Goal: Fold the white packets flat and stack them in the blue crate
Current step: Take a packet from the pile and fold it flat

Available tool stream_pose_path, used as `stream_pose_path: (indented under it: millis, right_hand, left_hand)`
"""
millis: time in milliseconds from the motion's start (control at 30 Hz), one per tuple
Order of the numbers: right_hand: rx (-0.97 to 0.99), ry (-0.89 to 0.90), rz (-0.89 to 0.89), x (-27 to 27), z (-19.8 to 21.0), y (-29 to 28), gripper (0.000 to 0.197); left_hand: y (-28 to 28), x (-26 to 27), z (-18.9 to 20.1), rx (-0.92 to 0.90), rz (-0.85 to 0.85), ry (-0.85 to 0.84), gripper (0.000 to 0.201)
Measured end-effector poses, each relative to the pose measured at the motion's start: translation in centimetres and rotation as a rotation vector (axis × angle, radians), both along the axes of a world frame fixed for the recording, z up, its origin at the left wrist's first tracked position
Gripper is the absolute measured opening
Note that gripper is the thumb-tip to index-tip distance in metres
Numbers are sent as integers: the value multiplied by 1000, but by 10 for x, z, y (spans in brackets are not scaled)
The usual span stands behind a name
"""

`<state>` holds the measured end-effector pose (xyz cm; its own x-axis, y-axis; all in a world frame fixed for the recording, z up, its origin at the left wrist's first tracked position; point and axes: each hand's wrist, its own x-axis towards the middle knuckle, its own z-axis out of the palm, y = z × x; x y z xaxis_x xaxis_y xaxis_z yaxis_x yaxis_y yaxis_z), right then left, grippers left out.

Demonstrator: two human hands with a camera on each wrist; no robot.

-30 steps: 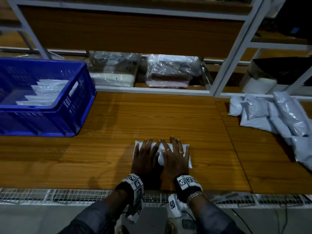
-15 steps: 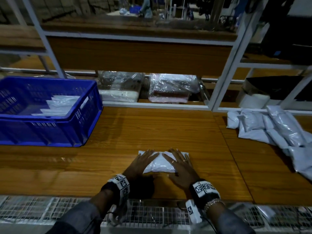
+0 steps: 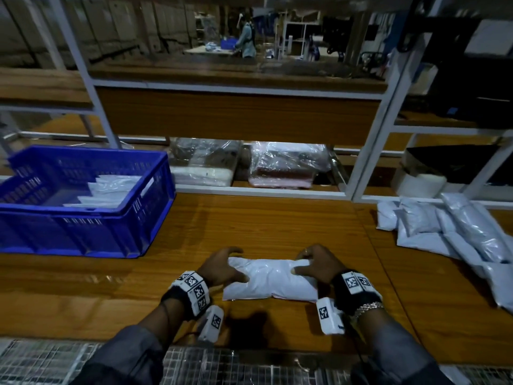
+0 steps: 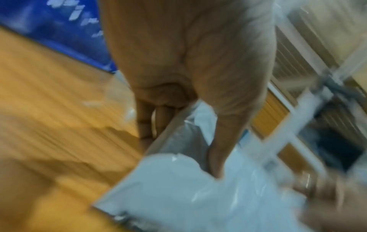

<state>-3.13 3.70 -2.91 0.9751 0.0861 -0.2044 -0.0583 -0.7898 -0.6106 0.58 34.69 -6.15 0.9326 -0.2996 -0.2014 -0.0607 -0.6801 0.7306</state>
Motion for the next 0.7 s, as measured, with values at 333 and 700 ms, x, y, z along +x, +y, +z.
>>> stream_pose_path:
  millis: [333, 700]
  right_hand:
    - [-234, -434, -95, -21, -35, 42, 27]
    - [-475, -123, 55, -30, -64, 91, 84]
  left_hand:
    - [-26, -24, -31, 403, 76, -587, 74]
    - [-57, -23, -70, 345, -226, -587, 55]
